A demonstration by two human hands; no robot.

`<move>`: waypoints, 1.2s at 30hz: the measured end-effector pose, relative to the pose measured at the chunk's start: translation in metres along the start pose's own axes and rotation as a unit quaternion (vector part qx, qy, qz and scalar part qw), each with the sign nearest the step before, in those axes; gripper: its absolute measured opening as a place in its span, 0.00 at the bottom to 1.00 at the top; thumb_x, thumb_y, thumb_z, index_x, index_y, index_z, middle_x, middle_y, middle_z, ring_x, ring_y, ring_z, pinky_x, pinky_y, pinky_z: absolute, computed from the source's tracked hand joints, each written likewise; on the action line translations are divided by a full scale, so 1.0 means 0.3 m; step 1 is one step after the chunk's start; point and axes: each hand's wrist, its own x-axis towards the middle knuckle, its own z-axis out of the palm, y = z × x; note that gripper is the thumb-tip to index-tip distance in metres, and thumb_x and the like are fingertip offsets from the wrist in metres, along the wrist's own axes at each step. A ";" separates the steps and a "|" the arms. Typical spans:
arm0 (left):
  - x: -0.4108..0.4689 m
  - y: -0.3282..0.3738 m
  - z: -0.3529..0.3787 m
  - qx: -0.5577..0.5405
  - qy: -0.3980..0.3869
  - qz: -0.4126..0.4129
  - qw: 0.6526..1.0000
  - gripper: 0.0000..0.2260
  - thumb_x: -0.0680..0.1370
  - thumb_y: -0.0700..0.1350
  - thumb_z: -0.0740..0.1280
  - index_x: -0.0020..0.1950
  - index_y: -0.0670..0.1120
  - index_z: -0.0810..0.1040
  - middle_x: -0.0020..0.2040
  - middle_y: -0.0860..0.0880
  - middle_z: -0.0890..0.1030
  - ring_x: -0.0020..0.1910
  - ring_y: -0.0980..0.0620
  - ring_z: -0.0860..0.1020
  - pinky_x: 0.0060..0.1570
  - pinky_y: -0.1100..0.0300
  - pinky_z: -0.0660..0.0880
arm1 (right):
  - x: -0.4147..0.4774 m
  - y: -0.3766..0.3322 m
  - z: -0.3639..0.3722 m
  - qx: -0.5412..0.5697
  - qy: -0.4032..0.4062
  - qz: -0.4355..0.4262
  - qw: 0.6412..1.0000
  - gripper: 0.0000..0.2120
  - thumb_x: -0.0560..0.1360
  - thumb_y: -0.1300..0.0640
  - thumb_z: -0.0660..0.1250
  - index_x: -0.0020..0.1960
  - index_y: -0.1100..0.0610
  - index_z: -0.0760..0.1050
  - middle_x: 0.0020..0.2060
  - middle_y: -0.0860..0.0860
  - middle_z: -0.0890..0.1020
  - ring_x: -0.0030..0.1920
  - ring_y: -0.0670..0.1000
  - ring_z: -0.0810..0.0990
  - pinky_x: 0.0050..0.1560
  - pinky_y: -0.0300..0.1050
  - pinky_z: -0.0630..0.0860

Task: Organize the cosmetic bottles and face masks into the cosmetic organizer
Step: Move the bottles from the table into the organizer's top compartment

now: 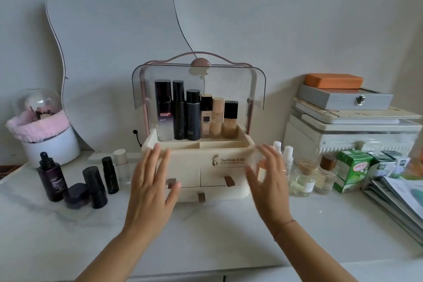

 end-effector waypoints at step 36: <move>-0.074 -0.027 0.076 -0.238 -0.026 -0.177 0.955 0.37 0.72 0.70 0.51 0.69 0.65 0.28 0.74 0.64 0.34 0.72 0.68 0.37 0.69 0.61 0.47 | 0.333 -0.362 0.263 0.167 -0.164 0.140 0.962 0.23 0.67 0.53 0.75 0.60 0.52 0.74 0.48 0.46 0.82 0.49 0.46 0.81 0.51 0.43 0.79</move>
